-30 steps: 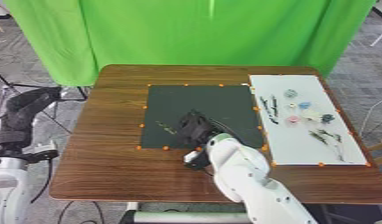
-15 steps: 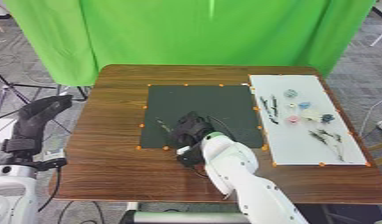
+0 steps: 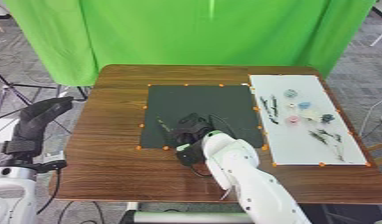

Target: Arrange flowers

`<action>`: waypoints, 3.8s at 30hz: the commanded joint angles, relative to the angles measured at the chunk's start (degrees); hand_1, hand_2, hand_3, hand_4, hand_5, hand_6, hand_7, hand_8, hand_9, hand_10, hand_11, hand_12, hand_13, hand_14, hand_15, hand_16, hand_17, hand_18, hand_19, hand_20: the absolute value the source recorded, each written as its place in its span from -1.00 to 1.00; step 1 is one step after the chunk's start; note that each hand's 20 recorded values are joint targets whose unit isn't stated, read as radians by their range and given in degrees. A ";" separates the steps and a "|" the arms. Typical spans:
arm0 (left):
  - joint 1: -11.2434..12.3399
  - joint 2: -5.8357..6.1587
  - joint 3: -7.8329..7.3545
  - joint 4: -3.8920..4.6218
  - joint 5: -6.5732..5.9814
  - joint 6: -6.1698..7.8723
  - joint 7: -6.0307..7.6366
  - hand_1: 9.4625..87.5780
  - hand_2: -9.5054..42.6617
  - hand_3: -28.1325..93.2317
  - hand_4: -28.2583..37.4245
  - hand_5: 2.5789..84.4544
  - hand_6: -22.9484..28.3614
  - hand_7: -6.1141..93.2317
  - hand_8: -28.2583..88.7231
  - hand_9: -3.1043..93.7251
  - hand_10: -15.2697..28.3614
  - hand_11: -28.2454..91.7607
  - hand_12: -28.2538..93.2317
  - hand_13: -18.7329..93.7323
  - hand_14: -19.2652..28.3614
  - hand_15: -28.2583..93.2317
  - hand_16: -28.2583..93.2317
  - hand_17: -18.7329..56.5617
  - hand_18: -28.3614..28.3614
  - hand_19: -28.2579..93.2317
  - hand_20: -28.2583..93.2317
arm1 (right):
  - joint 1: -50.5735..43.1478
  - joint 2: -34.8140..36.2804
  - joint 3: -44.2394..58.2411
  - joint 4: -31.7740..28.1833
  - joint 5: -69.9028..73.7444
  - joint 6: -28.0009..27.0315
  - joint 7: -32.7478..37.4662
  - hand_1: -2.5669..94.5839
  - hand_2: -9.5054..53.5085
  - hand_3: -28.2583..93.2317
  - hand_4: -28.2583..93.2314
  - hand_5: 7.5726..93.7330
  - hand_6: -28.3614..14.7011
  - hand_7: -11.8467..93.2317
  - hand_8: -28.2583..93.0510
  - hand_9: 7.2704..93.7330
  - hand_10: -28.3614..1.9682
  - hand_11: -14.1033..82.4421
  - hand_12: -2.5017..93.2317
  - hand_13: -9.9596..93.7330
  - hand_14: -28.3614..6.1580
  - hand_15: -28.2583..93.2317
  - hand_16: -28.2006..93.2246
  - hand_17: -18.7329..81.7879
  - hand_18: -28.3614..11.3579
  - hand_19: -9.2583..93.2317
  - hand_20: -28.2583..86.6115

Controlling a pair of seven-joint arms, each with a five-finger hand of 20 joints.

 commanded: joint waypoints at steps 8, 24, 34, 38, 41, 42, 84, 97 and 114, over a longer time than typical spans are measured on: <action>0.75 -0.24 -1.09 -0.74 0.08 -1.71 -1.33 -0.55 -1.00 0.49 -0.76 0.07 0.03 -0.47 -0.66 -0.03 0.30 -0.13 -0.28 -0.04 0.47 -0.32 -0.47 -0.35 0.34 -0.45 -0.30 | -0.85 -0.48 -0.93 0.73 0.66 -0.19 1.20 0.28 -1.00 0.39 -0.58 0.46 0.03 0.17 -0.32 0.97 0.14 0.19 -0.42 1.00 0.56 0.54 -0.23 0.95 0.09 0.94 -0.03; 0.41 -0.20 -1.13 -0.75 0.22 -2.45 -1.79 -0.55 -1.00 0.48 -0.75 0.06 0.03 -0.48 -0.66 -0.04 0.30 -0.14 -0.28 -0.05 0.47 -0.31 -0.46 -0.35 0.34 -0.45 -0.30 | -1.00 -0.68 -0.59 0.39 2.17 -1.83 0.76 0.23 -1.00 0.35 -0.56 0.49 0.05 0.12 -0.29 0.97 0.13 0.17 -0.42 1.00 0.54 0.52 -0.23 0.94 0.08 0.92 -0.02; 0.76 -0.35 -1.61 -0.86 0.17 -2.79 -1.89 -0.55 -1.00 0.48 -0.75 0.06 0.03 -0.48 -0.66 -0.05 0.30 -0.14 -0.27 -0.05 0.47 -0.31 -0.46 -0.36 0.34 -0.45 -0.30 | -1.05 0.38 -0.85 0.88 -9.73 -1.79 -2.77 0.13 -0.99 0.37 -0.55 0.51 0.04 0.08 -0.29 0.97 0.11 0.15 -0.42 1.00 0.51 0.51 -0.22 0.94 0.08 0.92 -0.01; 0.69 -0.30 -1.50 -0.93 0.22 -2.88 -1.88 -0.55 -1.00 0.48 -0.75 0.06 0.03 -0.48 -0.66 -0.04 0.30 -0.14 -0.27 -0.05 0.47 -0.31 -0.46 -0.36 0.34 -0.45 -0.30 | -0.89 0.71 -1.29 0.99 -14.42 -3.14 -3.69 0.10 -0.95 0.37 -0.55 0.56 0.03 -0.01 -0.30 0.97 0.10 0.15 -0.41 1.00 0.50 0.51 -0.22 0.93 0.07 0.92 0.00; 0.68 -0.34 -1.61 -0.98 0.22 -3.07 -1.82 -0.55 -1.00 0.48 -0.75 0.06 0.03 -0.48 -0.66 -0.04 0.30 -0.14 -0.28 -0.05 0.47 -0.31 -0.46 -0.36 0.34 -0.45 -0.30 | -0.88 0.83 -1.56 0.76 -16.40 -4.70 -3.98 0.07 -0.93 0.39 -0.55 0.60 0.03 -0.11 -0.30 0.97 0.10 0.15 -0.41 1.00 0.49 0.51 -0.22 0.93 0.07 0.92 0.01; 0.63 -0.26 -1.54 -0.98 0.23 -3.03 -1.82 -0.55 -1.00 0.48 -0.75 0.06 0.03 -0.48 -0.66 -0.04 0.30 -0.14 -0.28 -0.05 0.47 -0.31 -0.46 -0.36 0.35 -0.45 -0.30 | -0.82 0.88 -1.68 0.66 -16.84 -5.22 -3.93 0.06 -0.92 0.40 -0.56 0.61 0.03 -0.14 -0.30 0.97 0.10 0.15 -0.42 1.00 0.49 0.52 -0.22 0.93 0.07 0.92 0.02; -0.37 -1.53 -1.06 -0.28 0.20 -4.76 -3.08 -0.55 -1.00 0.48 -0.74 0.05 0.03 -0.49 -0.65 -0.05 0.29 -0.15 -0.27 -0.04 0.48 -0.30 -0.46 -0.36 0.35 -0.45 -0.30 | -6.75 18.76 19.34 -16.06 -20.93 0.51 -7.90 -0.11 -1.00 0.47 -0.66 0.50 0.08 -0.30 -0.51 0.82 -0.07 0.08 -0.38 1.00 0.45 0.34 -0.06 0.80 0.06 0.98 -0.01; 0.44 -3.91 -0.67 -0.34 0.39 -5.34 -3.62 -0.54 -1.00 0.48 -0.74 0.05 0.03 -0.49 -0.65 -0.05 0.29 -0.14 -0.27 -0.04 0.48 -0.30 -0.46 -0.36 0.35 -0.44 -0.30 | -18.80 25.46 33.58 -11.08 -34.71 -0.74 0.42 -0.25 -1.00 0.38 -0.72 0.30 0.06 -0.40 -0.62 0.57 -0.24 -0.24 -0.40 0.94 0.35 0.23 0.02 0.67 -0.03 0.98 0.02; 0.87 -5.46 0.00 -0.77 1.85 -6.78 -4.39 -0.54 -1.00 0.48 -0.74 0.05 0.03 -0.48 -0.65 -0.05 0.29 -0.14 -0.27 -0.03 0.48 -0.29 -0.47 -0.36 0.36 -0.44 -0.30 | -30.74 29.15 42.41 -13.66 -38.35 -4.98 2.69 -0.23 -1.00 0.40 -0.74 0.29 0.08 -0.41 -0.61 0.57 -0.20 -0.25 -0.40 0.93 0.37 0.23 0.01 0.66 -0.03 0.98 0.03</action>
